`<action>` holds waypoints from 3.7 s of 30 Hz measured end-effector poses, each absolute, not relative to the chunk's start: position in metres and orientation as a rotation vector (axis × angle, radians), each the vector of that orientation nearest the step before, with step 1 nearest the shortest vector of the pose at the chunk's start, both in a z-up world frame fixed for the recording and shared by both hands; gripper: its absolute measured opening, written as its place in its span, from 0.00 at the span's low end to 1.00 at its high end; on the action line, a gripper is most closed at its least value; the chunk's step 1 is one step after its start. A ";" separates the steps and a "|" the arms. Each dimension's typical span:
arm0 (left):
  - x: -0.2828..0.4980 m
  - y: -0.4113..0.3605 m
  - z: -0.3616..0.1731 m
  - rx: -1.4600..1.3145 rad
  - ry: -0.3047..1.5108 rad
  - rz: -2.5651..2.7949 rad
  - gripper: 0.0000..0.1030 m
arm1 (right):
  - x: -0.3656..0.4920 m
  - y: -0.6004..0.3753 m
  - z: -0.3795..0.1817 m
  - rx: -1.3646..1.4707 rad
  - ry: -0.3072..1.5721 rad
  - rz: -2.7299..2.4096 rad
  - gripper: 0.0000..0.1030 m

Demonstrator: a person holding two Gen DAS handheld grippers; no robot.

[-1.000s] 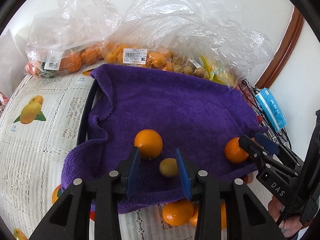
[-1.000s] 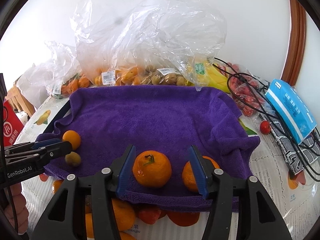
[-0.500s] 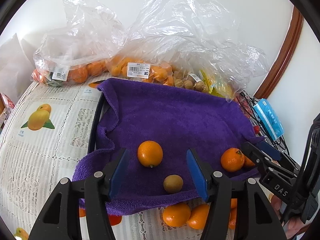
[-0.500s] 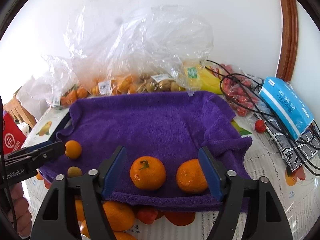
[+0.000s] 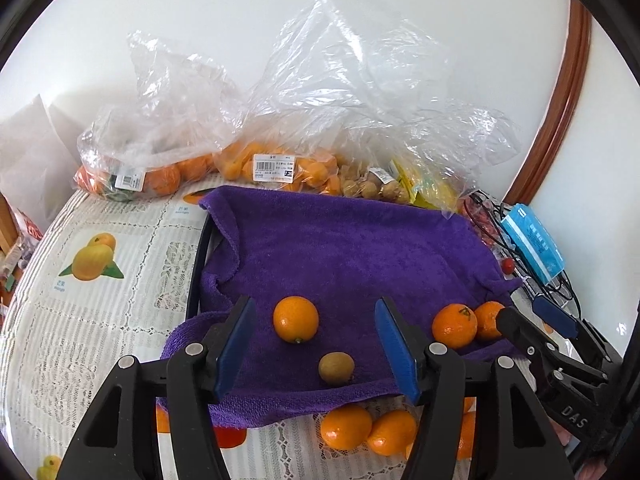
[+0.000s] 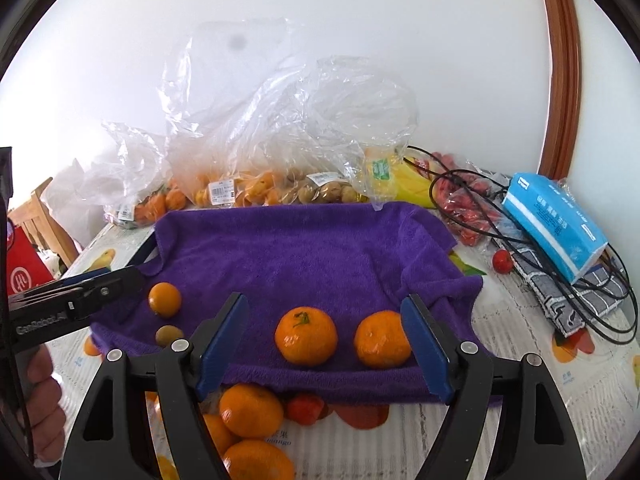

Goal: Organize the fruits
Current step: 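Raise both open grippers up and away from the purple towel, then grasp a large orange on the table with the right gripper, then lift the large orange with the right gripper while the left gripper grasps another large orange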

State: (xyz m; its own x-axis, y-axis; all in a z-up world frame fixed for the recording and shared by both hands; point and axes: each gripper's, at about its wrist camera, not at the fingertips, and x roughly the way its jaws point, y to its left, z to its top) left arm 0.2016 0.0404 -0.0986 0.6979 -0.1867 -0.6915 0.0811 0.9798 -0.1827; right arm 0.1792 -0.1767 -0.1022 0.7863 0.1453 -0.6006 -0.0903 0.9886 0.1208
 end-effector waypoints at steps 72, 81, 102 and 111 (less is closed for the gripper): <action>0.174 0.039 -0.142 -0.132 0.968 -0.281 0.52 | 0.105 -0.199 -0.142 0.065 0.844 0.174 0.42; 0.175 0.022 -0.154 -0.082 1.005 -0.301 0.43 | 0.111 -0.209 -0.154 0.064 0.862 0.173 0.42; 0.166 0.000 -0.158 0.067 0.943 -0.237 0.31 | 0.121 -0.200 -0.164 0.033 0.918 0.161 0.44; 0.165 -0.003 -0.159 0.089 0.945 -0.227 0.31 | 0.123 -0.195 -0.164 0.002 0.922 0.164 0.48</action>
